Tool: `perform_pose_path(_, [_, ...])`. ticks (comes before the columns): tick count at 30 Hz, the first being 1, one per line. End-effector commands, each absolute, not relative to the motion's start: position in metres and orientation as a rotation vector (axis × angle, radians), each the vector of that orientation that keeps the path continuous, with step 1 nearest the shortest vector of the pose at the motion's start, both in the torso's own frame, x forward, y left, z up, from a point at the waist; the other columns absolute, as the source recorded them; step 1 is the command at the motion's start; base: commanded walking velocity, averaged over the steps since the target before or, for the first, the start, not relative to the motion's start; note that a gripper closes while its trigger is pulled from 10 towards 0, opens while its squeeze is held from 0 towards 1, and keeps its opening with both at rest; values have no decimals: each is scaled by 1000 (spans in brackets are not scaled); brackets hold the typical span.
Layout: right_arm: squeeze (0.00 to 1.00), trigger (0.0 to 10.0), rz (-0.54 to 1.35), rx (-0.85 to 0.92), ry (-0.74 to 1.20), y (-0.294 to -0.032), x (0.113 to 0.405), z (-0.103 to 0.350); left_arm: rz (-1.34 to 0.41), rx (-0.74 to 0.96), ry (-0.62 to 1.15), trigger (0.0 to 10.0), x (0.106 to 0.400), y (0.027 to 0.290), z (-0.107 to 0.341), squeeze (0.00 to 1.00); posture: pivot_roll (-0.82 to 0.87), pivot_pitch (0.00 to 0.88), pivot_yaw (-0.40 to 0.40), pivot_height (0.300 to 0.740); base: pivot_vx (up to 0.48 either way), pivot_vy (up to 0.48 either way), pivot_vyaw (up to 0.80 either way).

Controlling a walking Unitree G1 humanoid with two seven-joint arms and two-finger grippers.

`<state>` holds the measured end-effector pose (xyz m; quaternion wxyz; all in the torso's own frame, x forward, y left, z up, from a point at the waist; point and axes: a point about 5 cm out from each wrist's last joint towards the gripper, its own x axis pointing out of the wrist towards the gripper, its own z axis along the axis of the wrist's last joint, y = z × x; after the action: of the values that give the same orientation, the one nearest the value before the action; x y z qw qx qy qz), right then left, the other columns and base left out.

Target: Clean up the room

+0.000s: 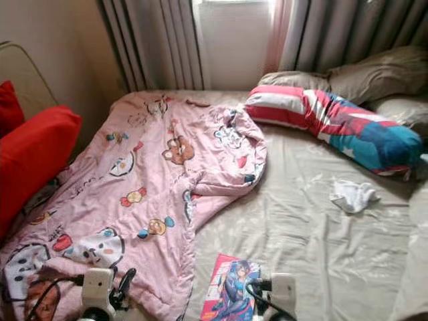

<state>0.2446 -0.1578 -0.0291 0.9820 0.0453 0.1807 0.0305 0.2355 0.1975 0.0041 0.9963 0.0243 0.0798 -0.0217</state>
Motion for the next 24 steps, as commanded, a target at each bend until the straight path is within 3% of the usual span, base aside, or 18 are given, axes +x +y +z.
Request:
perform_pose_path(1, [0,10000,80,86,343,-157,242,-29,-21,38,159,10000,231,202,5,0,-27,94,37,740,0,0,0])
perform_pose_path(11, [0,10000,92,52,285,-153,242,-23,-37,23,146,10000,233,193,11,0,-33,76,36,735,0,0,0])
perform_pose_path(24, [0,10000,123,56,195,-138,246,-7,-27,38,162,10000,236,199,14,0,-29,96,46,680,0,0,0])
